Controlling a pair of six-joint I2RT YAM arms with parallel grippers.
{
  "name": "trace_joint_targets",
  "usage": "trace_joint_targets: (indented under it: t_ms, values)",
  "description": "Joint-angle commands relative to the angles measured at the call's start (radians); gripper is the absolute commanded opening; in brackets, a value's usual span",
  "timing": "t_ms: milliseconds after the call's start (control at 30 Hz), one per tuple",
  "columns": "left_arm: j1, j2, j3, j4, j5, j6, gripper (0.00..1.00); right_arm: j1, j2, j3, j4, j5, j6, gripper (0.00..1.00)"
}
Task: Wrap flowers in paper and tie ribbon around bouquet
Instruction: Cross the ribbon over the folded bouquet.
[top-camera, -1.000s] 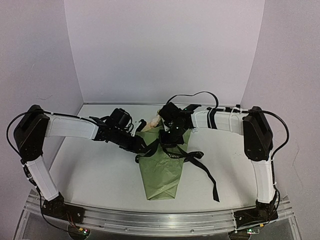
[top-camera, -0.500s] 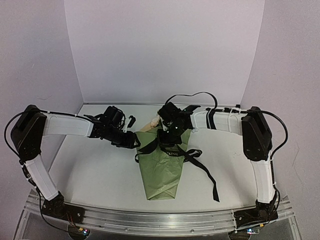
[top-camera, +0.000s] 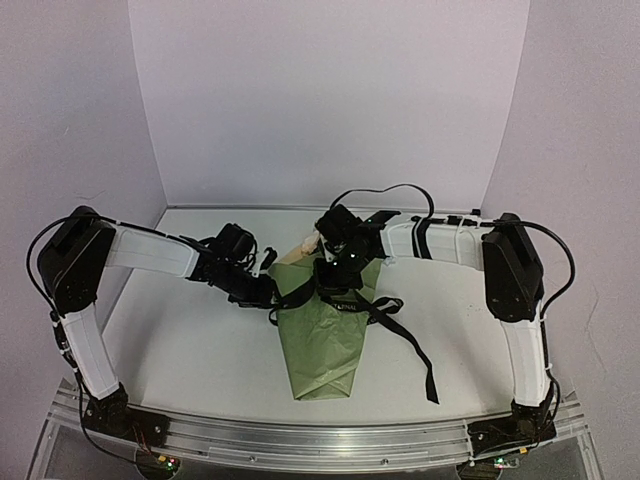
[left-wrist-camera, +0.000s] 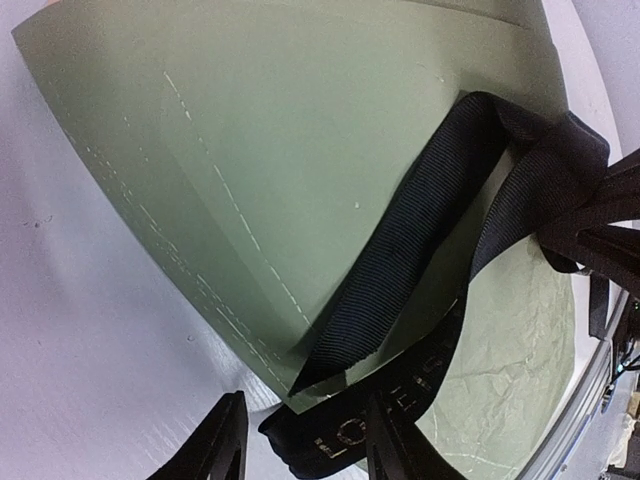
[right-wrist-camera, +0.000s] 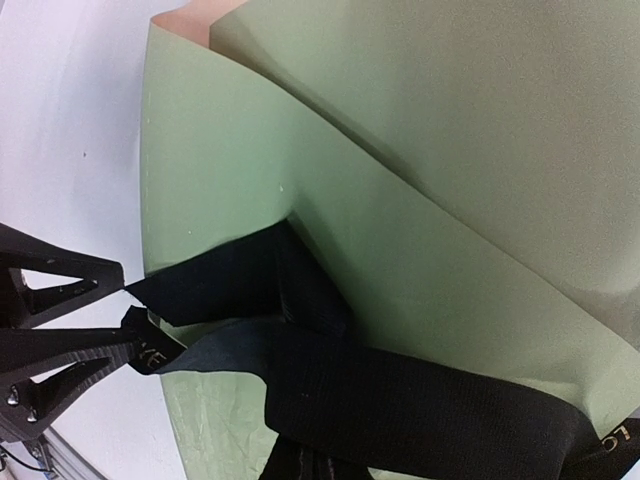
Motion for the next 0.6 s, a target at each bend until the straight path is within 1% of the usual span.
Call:
trace_joint_targets:
  t_ms: [0,167,300,433,567]
  values:
    - [-0.002,0.011,0.043,0.023,0.029,-0.011,0.40,-0.003,0.007,0.037,0.014,0.004,0.005,0.00]
    - [-0.002,0.025,0.058,0.036,0.033,-0.013,0.38,-0.002,0.005,0.037,0.014,0.004,0.003,0.00]
    - [-0.002,0.044,0.076,0.040,0.040,-0.016,0.32,-0.003,0.002,0.036,0.013,0.004,0.002,0.00]
    - [-0.002,0.050,0.081,0.045,0.046,-0.020,0.21,-0.004,-0.002,0.033,0.012,0.005,0.000,0.00]
    - [-0.002,0.030,0.072,0.051,0.024,-0.024,0.02,-0.003,-0.006,0.026,0.012,0.005,-0.002,0.00]
